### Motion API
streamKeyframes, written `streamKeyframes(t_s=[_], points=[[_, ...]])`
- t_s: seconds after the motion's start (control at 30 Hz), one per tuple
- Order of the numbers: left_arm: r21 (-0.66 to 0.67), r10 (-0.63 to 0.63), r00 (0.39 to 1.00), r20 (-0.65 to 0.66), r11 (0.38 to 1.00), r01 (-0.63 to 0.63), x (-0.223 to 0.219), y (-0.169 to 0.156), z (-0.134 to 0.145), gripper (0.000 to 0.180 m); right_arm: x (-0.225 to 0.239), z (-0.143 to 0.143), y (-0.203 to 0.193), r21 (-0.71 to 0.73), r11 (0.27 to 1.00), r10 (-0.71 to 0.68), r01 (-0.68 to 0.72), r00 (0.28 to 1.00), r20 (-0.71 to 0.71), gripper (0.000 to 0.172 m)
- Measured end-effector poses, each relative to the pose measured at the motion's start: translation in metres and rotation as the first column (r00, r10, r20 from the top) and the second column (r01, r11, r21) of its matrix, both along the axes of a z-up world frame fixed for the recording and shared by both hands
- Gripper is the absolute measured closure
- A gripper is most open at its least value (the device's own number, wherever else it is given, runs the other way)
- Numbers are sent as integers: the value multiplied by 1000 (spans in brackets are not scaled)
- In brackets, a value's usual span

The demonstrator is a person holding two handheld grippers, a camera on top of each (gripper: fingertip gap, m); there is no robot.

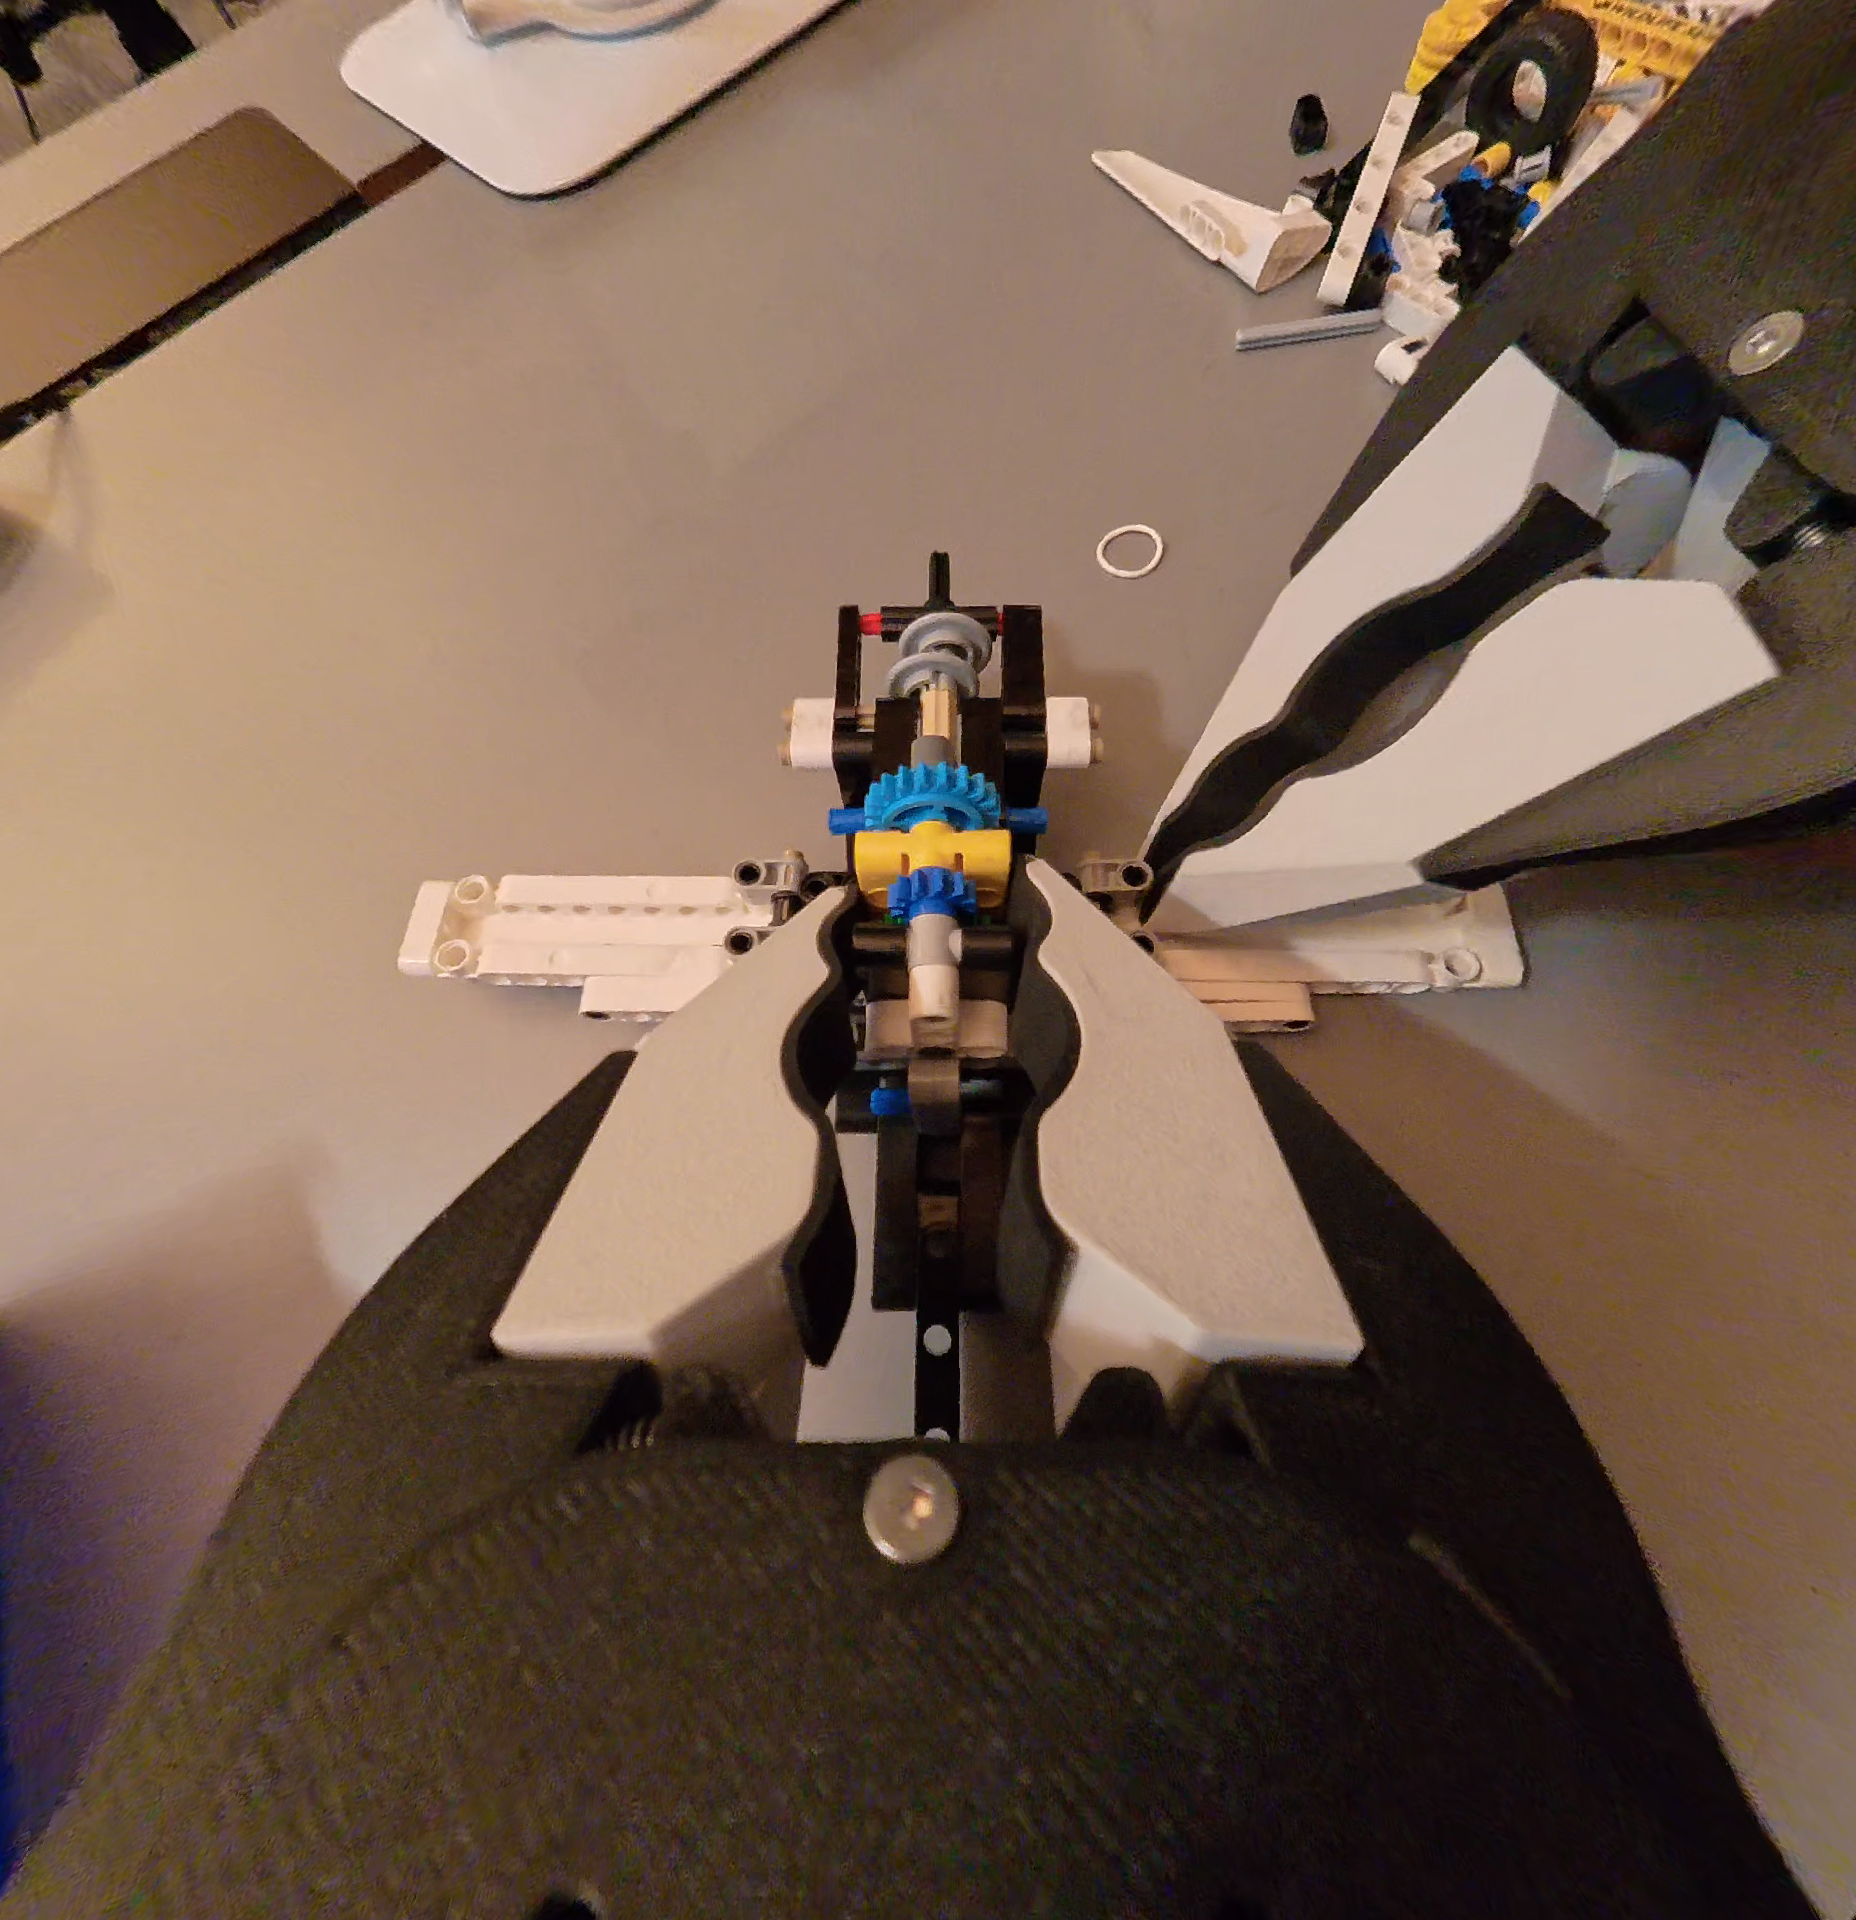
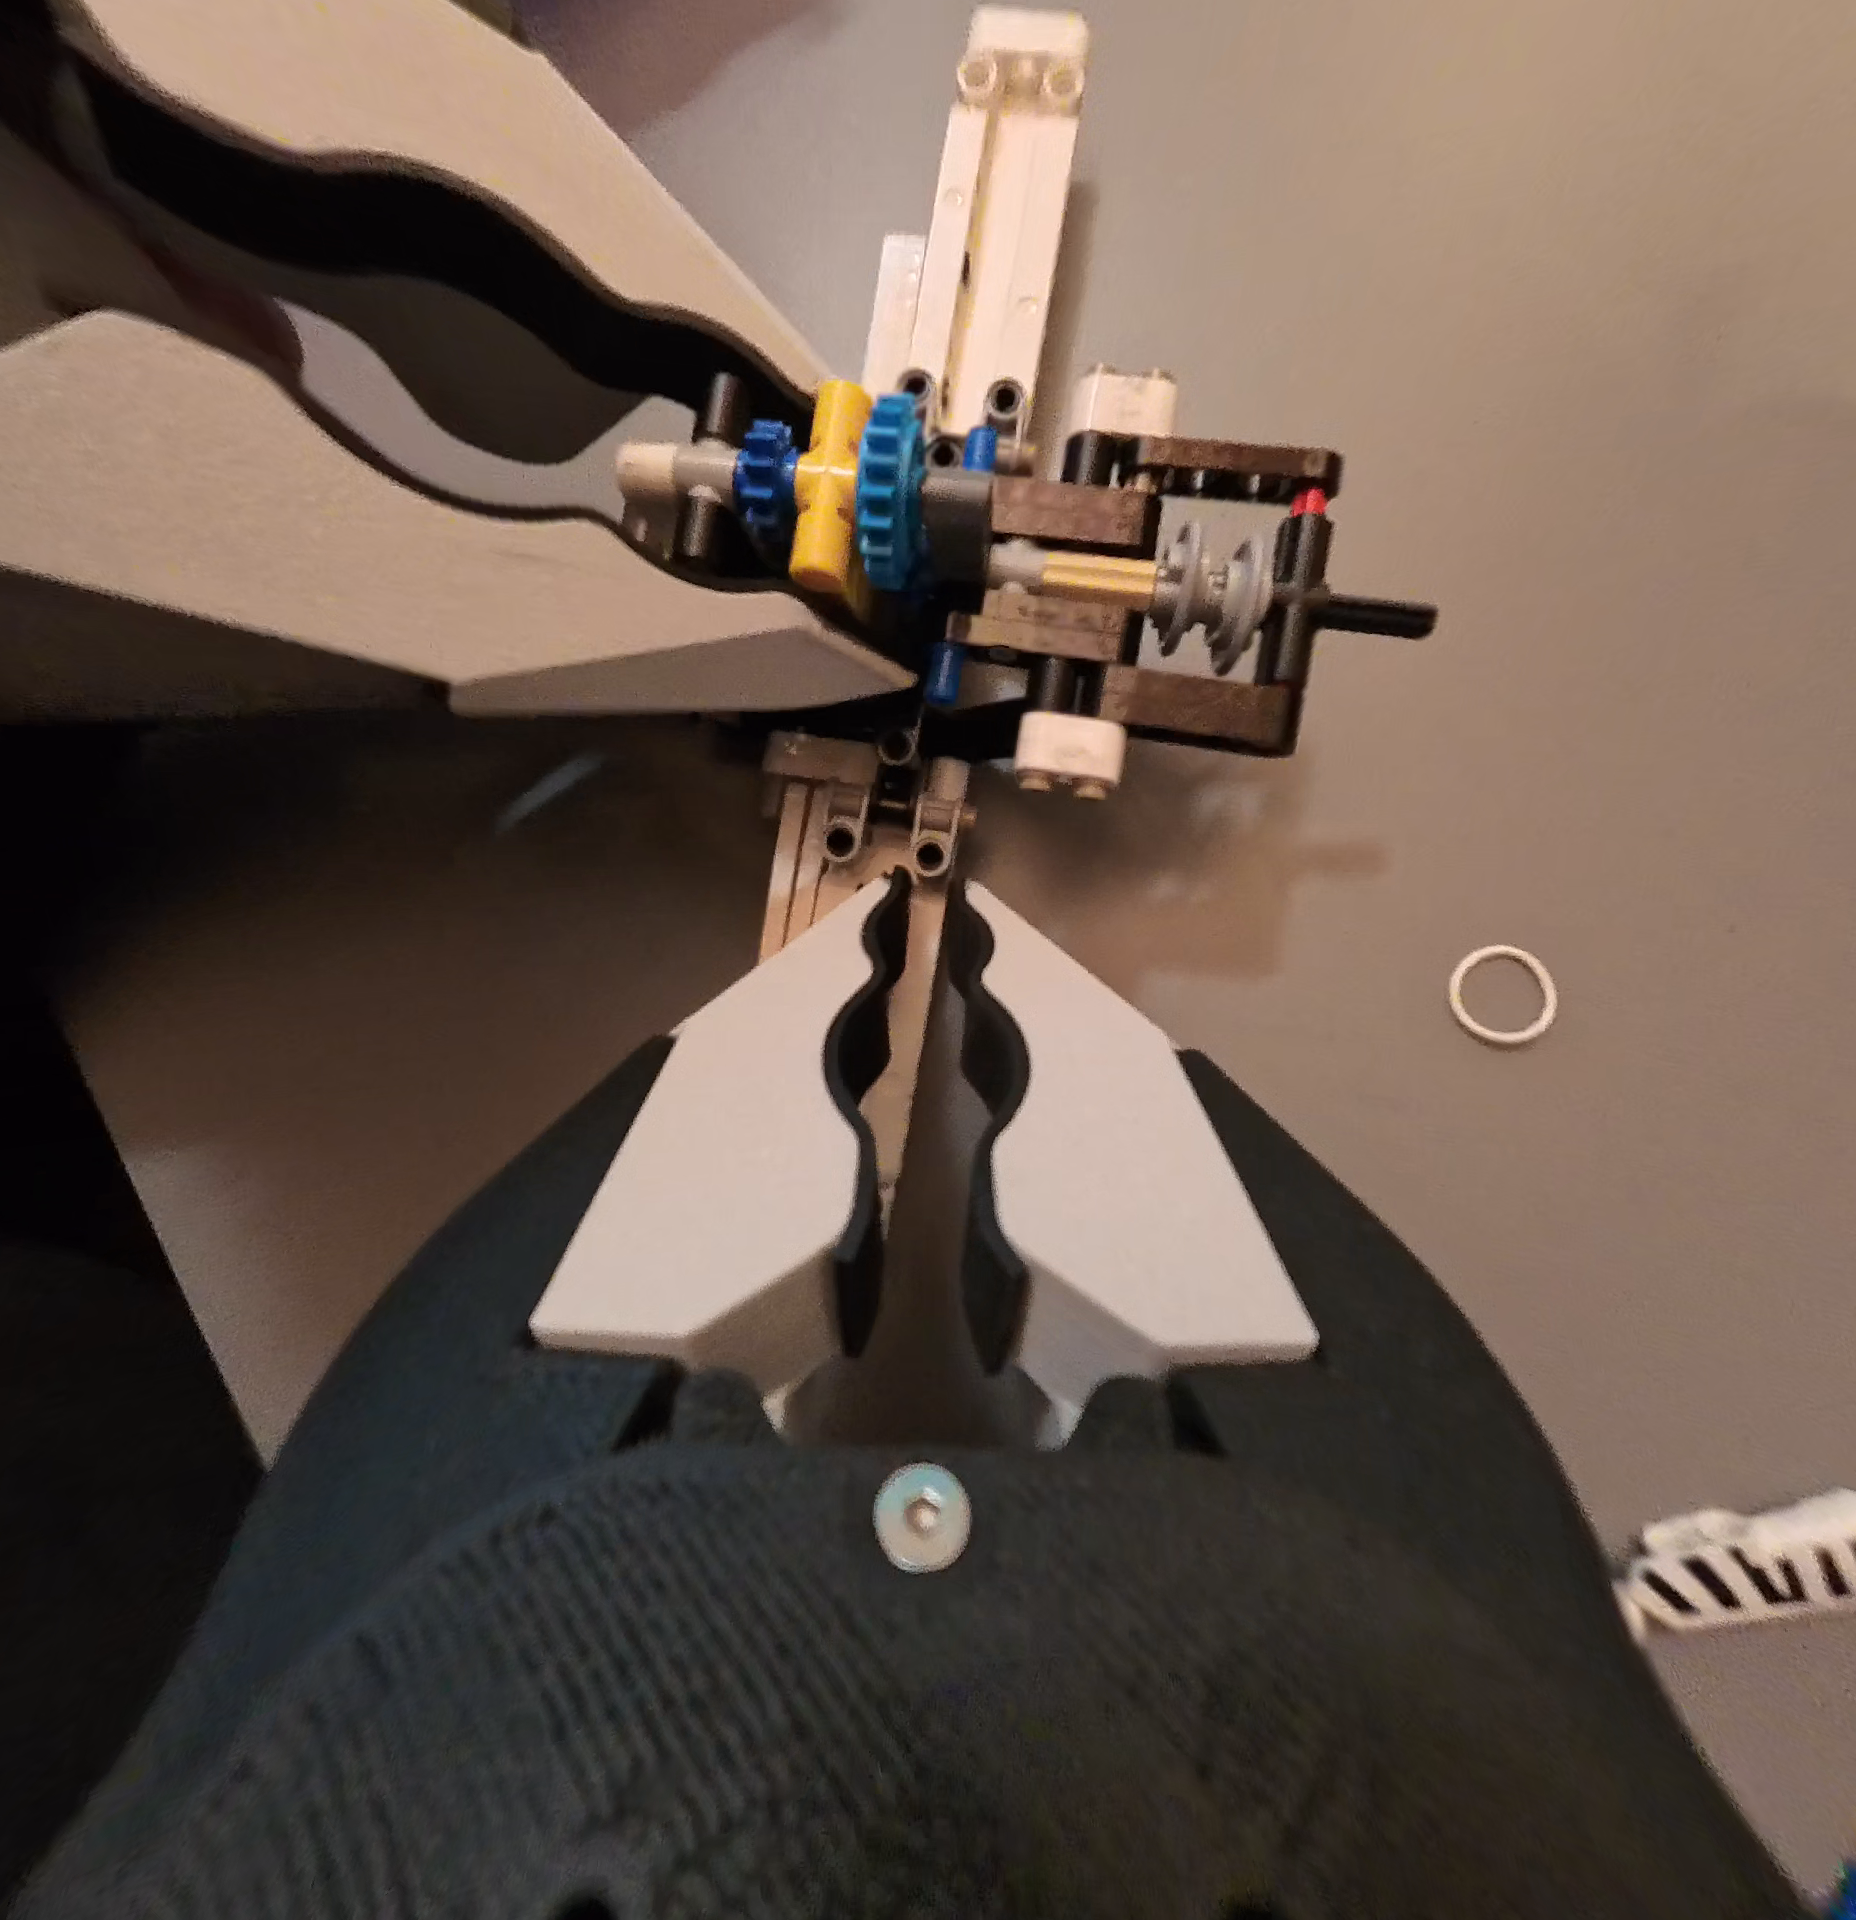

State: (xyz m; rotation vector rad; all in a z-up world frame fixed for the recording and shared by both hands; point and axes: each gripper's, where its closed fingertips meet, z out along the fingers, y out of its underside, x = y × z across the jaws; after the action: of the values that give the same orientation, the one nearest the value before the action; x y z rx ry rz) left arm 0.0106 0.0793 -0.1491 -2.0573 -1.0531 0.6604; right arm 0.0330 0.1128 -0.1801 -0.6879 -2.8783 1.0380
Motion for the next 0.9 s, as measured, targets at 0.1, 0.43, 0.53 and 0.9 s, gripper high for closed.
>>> streamKeyframes(t_s=[0.1, 0.43, 0.53, 0.9], points=[[-6, 12, 1000, -8, 1000, -12, 0, -2, 1, 157, -1, -1, -2, 100, 995, -5, 6, 1000, -12, 166], [95, -2, 1000, -23, 996, 5, 1, -2, 4, 157, -1, -1, -3, 107, 993, -44, 44, 999, -4, 165], [109, -8, 1000, -28, 994, 11, 1, -2, 4, 157, -1, -1, -3, 84, 995, -56, 55, 998, 3, 165], [73, -1, 994, -113, 997, 10, -2, -4, 7, 155, -8, 8, -5, -73, 997, -19, 9, 990, -137, 165]])
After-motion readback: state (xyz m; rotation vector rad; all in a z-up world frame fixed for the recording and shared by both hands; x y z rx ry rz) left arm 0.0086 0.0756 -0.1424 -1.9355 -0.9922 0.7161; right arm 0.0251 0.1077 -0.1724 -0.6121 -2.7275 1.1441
